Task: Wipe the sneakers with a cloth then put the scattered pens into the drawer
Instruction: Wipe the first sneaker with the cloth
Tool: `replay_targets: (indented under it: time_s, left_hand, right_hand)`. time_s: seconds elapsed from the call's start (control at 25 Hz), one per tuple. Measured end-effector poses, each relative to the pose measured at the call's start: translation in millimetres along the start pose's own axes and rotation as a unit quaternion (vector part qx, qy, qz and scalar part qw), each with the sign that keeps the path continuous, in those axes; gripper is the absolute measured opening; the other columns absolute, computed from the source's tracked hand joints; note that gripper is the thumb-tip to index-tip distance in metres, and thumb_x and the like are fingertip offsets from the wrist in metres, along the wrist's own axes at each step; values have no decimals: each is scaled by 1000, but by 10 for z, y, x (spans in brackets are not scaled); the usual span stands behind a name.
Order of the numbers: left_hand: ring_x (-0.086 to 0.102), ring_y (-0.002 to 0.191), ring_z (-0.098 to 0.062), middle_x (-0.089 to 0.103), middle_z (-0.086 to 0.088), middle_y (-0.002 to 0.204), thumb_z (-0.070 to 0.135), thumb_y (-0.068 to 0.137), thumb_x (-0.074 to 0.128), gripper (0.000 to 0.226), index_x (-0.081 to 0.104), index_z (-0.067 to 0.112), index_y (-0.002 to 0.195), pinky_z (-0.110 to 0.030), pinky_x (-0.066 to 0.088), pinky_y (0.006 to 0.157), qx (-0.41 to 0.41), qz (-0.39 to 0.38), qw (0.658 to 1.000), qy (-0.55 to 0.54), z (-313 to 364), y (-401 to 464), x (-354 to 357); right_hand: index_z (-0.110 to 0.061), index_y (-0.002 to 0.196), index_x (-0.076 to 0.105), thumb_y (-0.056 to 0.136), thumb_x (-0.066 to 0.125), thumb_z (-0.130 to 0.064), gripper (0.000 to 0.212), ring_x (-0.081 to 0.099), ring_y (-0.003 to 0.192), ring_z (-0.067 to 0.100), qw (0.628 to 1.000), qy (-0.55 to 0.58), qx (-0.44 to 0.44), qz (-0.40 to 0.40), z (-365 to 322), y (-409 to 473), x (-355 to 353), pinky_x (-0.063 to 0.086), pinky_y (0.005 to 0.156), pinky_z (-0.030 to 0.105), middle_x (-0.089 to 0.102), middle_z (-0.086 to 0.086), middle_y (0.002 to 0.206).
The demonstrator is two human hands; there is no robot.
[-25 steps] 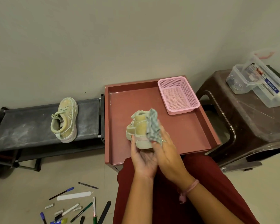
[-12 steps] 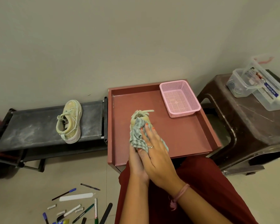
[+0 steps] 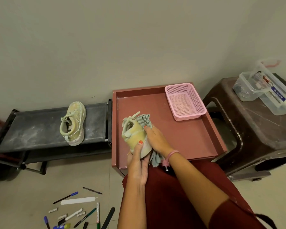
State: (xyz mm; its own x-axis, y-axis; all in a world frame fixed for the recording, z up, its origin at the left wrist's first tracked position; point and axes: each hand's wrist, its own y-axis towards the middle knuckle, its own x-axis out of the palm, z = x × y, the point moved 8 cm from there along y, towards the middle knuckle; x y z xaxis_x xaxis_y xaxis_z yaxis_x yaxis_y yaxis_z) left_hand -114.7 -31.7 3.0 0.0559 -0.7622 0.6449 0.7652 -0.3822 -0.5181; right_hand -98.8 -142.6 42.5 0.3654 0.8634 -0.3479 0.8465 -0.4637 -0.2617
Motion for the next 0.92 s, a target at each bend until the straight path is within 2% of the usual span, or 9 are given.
replay_targets:
  time_s: [0.16,0.24,0.32,0.4,0.52,0.6,0.68,0.8,0.92]
  left_hand:
    - [69,94,-22,65,-21,118,6,83,69,46,51,1,126,-33,60,76,-2,36,997,75,-49,20,-20]
    - [69,94,-24,66,-20,117,6,86,68,48,48,5,130,-37,58,82,16,46,996,81,-26,71,-59]
    - [68,98,-25,68,-14,114,1,87,64,53,43,18,133,-42,55,87,39,43,995,76,18,97,-81]
    - [68,97,-24,68,-10,112,-1,88,61,54,41,24,132,-40,56,85,42,38,996,65,53,86,-80]
    - [70,87,-17,69,-7,104,-1,87,63,45,50,18,125,-34,58,75,23,30,996,85,18,82,-65]
    - [69,86,-18,70,-7,101,-6,84,64,46,53,20,121,-38,57,79,12,22,993,117,-19,74,-35]
    - [68,89,-22,70,-9,102,-8,81,65,51,53,19,122,-43,55,84,10,19,991,129,-37,90,-24]
    - [68,89,-24,70,-10,100,-4,84,65,39,55,16,115,-43,55,82,7,35,993,109,-7,127,-57]
    - [68,86,-23,70,-10,98,0,87,63,29,55,14,111,-38,55,78,3,65,991,116,1,139,-112]
  right_hand:
    - [-20,68,46,96,33,-19,32,44,66,4,999,10,34,-18,-23,29,-80,32,73,31,51,-6,75]
    - [-29,94,60,94,35,-26,25,52,96,1,997,60,5,-40,-14,-218,72,37,88,27,59,-11,104]
    - [-33,138,43,94,34,-31,45,29,136,-1,996,8,-72,-55,-59,-564,169,23,113,24,39,-16,146]
    - [-30,148,26,99,32,-27,50,10,142,-7,984,-83,-151,-54,-123,-648,191,9,116,18,20,-21,154]
    - [-31,104,61,100,33,-22,29,48,109,-10,991,-43,-111,-67,-241,-258,127,36,96,21,59,-15,117]
    - [-25,67,49,98,34,-19,35,49,66,-3,999,-15,-35,-38,-194,112,-10,36,71,27,55,-12,72]
    - [-20,67,46,94,35,-21,29,44,63,6,999,-3,10,-31,-73,336,-30,34,71,33,52,-7,70]
    - [-33,107,56,90,37,-35,26,48,107,0,998,5,-39,-52,-7,50,181,38,99,32,55,-17,115]
    - [-41,143,25,98,35,-24,49,10,139,-13,987,-32,-139,-67,-100,-483,246,6,114,10,20,-29,149]
